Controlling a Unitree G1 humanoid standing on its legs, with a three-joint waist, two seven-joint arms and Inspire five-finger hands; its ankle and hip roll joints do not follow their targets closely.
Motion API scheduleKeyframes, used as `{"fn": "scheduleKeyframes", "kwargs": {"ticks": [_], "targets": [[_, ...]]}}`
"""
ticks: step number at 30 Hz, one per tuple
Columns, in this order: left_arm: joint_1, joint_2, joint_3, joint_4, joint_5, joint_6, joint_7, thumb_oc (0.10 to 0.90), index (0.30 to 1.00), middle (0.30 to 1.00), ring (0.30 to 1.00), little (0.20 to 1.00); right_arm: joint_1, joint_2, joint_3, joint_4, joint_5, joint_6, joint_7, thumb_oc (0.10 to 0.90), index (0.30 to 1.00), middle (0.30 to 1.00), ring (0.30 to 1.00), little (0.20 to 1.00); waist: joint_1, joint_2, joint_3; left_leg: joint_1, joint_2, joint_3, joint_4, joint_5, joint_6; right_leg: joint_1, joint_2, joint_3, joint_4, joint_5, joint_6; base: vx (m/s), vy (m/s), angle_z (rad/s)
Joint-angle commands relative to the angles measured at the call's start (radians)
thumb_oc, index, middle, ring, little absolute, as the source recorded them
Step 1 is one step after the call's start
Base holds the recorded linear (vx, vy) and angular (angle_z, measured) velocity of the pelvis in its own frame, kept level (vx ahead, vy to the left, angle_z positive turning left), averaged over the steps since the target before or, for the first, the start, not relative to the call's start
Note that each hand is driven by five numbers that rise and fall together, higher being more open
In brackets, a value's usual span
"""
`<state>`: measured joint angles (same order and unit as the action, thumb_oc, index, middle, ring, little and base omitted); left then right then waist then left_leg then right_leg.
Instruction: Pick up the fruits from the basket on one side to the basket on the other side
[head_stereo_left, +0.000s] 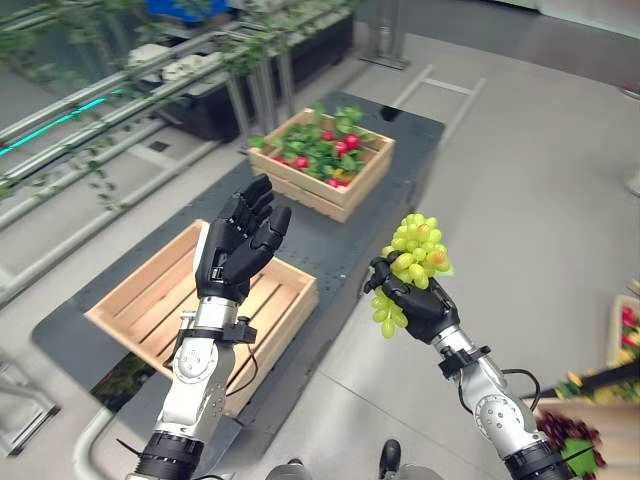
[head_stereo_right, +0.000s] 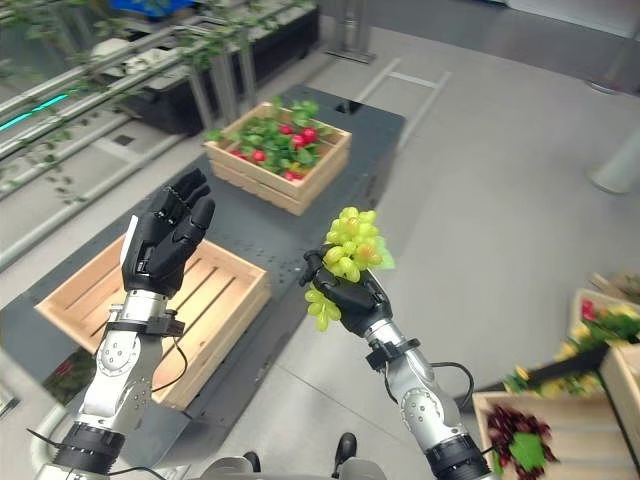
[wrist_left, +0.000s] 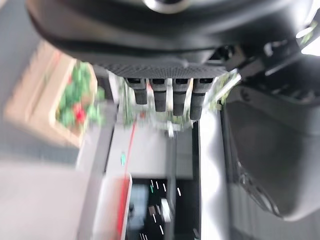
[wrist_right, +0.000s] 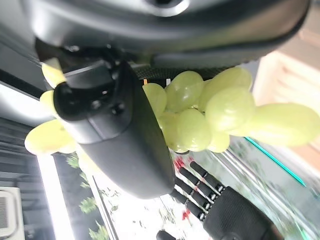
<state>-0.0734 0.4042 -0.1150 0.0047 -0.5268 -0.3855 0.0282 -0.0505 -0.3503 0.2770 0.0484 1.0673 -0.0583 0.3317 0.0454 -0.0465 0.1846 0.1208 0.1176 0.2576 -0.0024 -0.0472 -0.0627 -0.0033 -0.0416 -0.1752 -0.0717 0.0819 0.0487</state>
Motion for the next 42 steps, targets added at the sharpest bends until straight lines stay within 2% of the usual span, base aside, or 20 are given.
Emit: {"fn": "scheduleKeyframes", "kwargs": {"ticks": [1,6,8,9,11,12,13,15,17,18,20,28,30,32,33,36,37,40,42], "targets": [[-0.092,0.015,-0.025,-0.088,-0.040,-0.091,-0.044,0.800,0.900,0.900,0.900,0.900,-0.062,0.038,-0.095,-0.188,-0.009,-0.126,0.041,0.400,0.300,0.300,0.300,0.300,-0.053,-0.013,-0.098,-0.111,-0.029,-0.006,-0.049,0.063,0.027,0.087,-0.025,0.014,-0.009,-0.070,0.055,-0.07,-0.268,-0.48],[-0.110,0.004,-0.059,-0.078,-0.061,-0.108,-0.064,0.800,0.900,0.900,0.900,0.900,-0.041,0.013,-0.115,-0.212,-0.018,-0.128,0.044,0.400,0.300,0.300,0.300,0.300,-0.087,-0.020,-0.100,-0.123,0.006,-0.006,-0.067,0.092,0.007,0.077,0.019,0.053,-0.016,-0.071,0.028,-0.08,-0.185,-0.22],[-0.119,-0.008,-0.074,-0.073,-0.073,-0.116,-0.069,0.800,0.900,0.900,0.900,0.900,-0.024,0.013,-0.129,-0.228,-0.013,-0.114,0.053,0.400,0.300,0.300,0.300,0.300,-0.101,-0.029,-0.096,-0.136,0.023,-0.037,-0.033,0.085,0.000,0.071,0.034,0.085,-0.016,-0.067,0.017,-0.08,-0.155,-0.29],[-0.115,-0.010,-0.074,-0.079,-0.070,-0.120,-0.061,0.800,0.900,0.900,0.900,0.900,-0.014,0.013,-0.132,-0.234,-0.009,-0.104,0.064,0.400,0.300,0.300,0.300,0.300,-0.103,-0.033,-0.095,-0.141,0.025,-0.071,-0.007,0.077,-0.003,0.069,0.035,0.108,-0.016,-0.062,0.013,-0.03,-0.105,-0.49],[-0.093,-0.012,-0.065,-0.110,-0.060,-0.133,-0.037,0.800,0.900,0.900,0.900,0.900,-0.004,0.009,-0.131,-0.248,0.000,-0.064,0.093,0.400,0.300,0.300,0.300,0.300,-0.088,-0.040,-0.079,-0.144,0.009,-0.206,0.074,0.041,0.000,0.078,0.043,0.184,-0.007,-0.054,0.001,0.02,-0.037,-0.66],[-0.091,-0.012,-0.064,-0.112,-0.059,-0.135,-0.037,0.800,0.900,0.900,0.900,0.900,-0.004,0.008,-0.130,-0.247,0.001,-0.063,0.095,0.400,0.300,0.300,0.300,0.300,-0.088,-0.041,-0.080,-0.147,0.006,-0.214,0.078,0.040,0.001,0.075,0.043,0.189,-0.006,-0.054,0.000,0.03,0.028,-0.85],[-0.078,-0.012,-0.055,-0.125,-0.064,-0.137,-0.032,0.800,0.900,0.900,0.900,0.900,0.002,0.006,-0.123,-0.252,0.009,-0.057,0.102,0.400,0.300,0.300,0.300,0.300,-0.080,-0.038,-0.076,-0.148,-0.019,-0.266,0.093,0.030,0.010,0.074,0.049,0.218,0.004,-0.054,-0.002,0.04,0.069,-1.02],[-0.057,-0.012,-0.050,-0.142,-0.063,-0.147,-0.025,0.800,0.900,0.900,0.900,0.900,0.007,0.008,-0.106,-0.259,0.008,-0.054,0.100,0.400,0.300,0.300,0.300,0.300,-0.071,-0.027,-0.076,-0.134,-0.044,-0.326,0.045,0.044,0.024,0.074,0.060,0.251,0.014,-0.061,-0.005,0.09,0.164,-1.00],[-0.053,-0.011,-0.061,-0.144,-0.087,-0.170,-0.039,0.800,0.900,0.900,0.900,0.900,-0.013,0.019,-0.077,-0.245,-0.004,-0.064,0.076,0.400,0.300,0.300,0.300,0.300,-0.057,-0.007,-0.080,-0.126,-0.079,-0.426,-0.051,0.094,0.027,0.075,0.071,0.280,0.019,-0.073,-0.006,0.10,0.273,-0.92],[-0.055,-0.012,-0.062,-0.144,-0.089,-0.171,-0.042,0.800,0.900,0.900,0.900,0.900,-0.016,0.021,-0.075,-0.243,-0.006,-0.065,0.073,0.400,0.300,0.300,0.300,0.300,-0.056,-0.006,-0.080,-0.127,-0.083,-0.436,-0.057,0.098,0.027,0.075,0.071,0.281,0.019,-0.073,-0.005,0.01,0.222,-0.90],[-0.075,-0.020,-0.077,-0.149,-0.084,-0.174,-0.028,0.800,0.900,0.900,0.900,0.900,-0.051,0.021,-0.044,-0.214,0.000,-0.084,0.081,0.400,0.300,0.300,0.300,0.300,-0.040,0.007,-0.076,-0.142,-0.133,-0.510,-0.037,0.087,0.034,0.051,0.056,0.299,0.039,-0.080,0.011,0.00,0.323,-0.99],[-0.078,-0.004,-0.081,-0.147,-0.133,-0.149,-0.103,0.800,0.900,0.900,0.900,0.900,-0.023,0.020,-0.045,-0.237,0.023,-0.126,0.070,0.400,0.300,0.300,0.300,0.300,-0.055,0.020,-0.084,-0.107,-0.166,-0.406,-0.015,0.016,0.072,0.004,-0.020,0.282,0.108,-0.087,0.066,0.03,0.361,-0.90],[-0.077,-0.002,-0.090,-0.139,-0.124,-0.156,-0.106,0.800,0.900,0.900,0.900,0.900,-0.012,0.029,-0.043,-0.245,0.015,-0.122,0.074,0.400,0.300,0.300,0.300,0.300,-0.067,0.024,-0.080,-0.099,-0.183,-0.369,-0.016,0.003,0.092,-0.031,-0.046,0.290,0.106,-0.048,0.088,-0.04,0.373,-0.40],[-0.082,-0.004,-0.099,-0.134,-0.110,-0.158,-0.098,0.800,0.900,0.900,0.900,0.900,-0.014,0.036,-0.038,-0.243,0.009,-0.119,0.079,0.400,0.300,0.300,0.300,0.300,-0.067,0.024,-0.079,-0.097,-0.186,-0.350,-0.018,0.000,0.096,-0.046,-0.055,0.288,0.099,-0.029,0.098,-0.07,0.263,-0.61],[-0.093,0.003,-0.103,-0.121,-0.082,-0.164,-0.063,0.800,0.900,0.900,0.900,0.900,-0.028,0.037,-0.038,-0.230,0.017,-0.092,0.110,0.400,0.300,0.300,0.300,0.300,-0.064,0.025,-0.077,-0.090,-0.179,-0.308,-0.030,0.001,0.098,-0.071,-0.066,0.248,0.118,-0.021,0.111,-0.10,0.246,-0.72],[-0.105,0.018,-0.096,-0.113,-0.091,-0.168,-0.056,0.800,0.900,0.900,0.900,0.900,-0.056,0.019,-0.045,-0.209,0.034,-0.083,0.133,0.400,0.300,0.300,0.300,0.300,-0.056,0.036,-0.070,-0.088,-0.164,-0.263,-0.044,0.017,0.103,-0.095,-0.046,0.190,0.263,-0.084,0.104,-0.11,0.156,-0.73],[-0.117,0.028,-0.088,-0.119,-0.106,-0.159,-0.043,0.800,0.900,0.900,0.900,0.900,-0.083,-0.010,-0.051,-0.201,0.056,-0.090,0.146,0.400,0.300,0.300,0.300,0.300,-0.049,0.040,-0.066,-0.094,-0.161,-0.235,-0.046,0.025,0.109,-0.117,-0.033,0.147,0.386,-0.110,0.095,-0.11,0.113,-0.68],[-0.124,0.029,-0.074,-0.119,-0.110,-0.149,-0.040,0.800,0.900,0.900,0.900,0.900,-0.098,-0.021,-0.056,-0.198,0.057,-0.096,0.150,0.400,0.300,0.300,0.300,0.300,-0.038,0.032,-0.073,-0.104,-0.163,-0.219,-0.038,0.024,0.115,-0.109,-0.040,0.118,0.420,-0.118,0.084,-0.08,0.055,-0.69],[-0.116,0.023,-0.064,-0.127,-0.108,-0.142,-0.057,0.800,0.900,0.900,0.900,0.900,-0.078,-0.010,-0.065,-0.216,0.020,-0.102,0.156,0.400,0.300,0.300,0.300,0.300,-0.021,0.016,-0.094,-0.120,-0.165,-0.220,-0.032,0.026,0.110,-0.035,-0.061,0.088,0.311,-0.131,0.076,-0.02,-0.059,-0.53]]}}
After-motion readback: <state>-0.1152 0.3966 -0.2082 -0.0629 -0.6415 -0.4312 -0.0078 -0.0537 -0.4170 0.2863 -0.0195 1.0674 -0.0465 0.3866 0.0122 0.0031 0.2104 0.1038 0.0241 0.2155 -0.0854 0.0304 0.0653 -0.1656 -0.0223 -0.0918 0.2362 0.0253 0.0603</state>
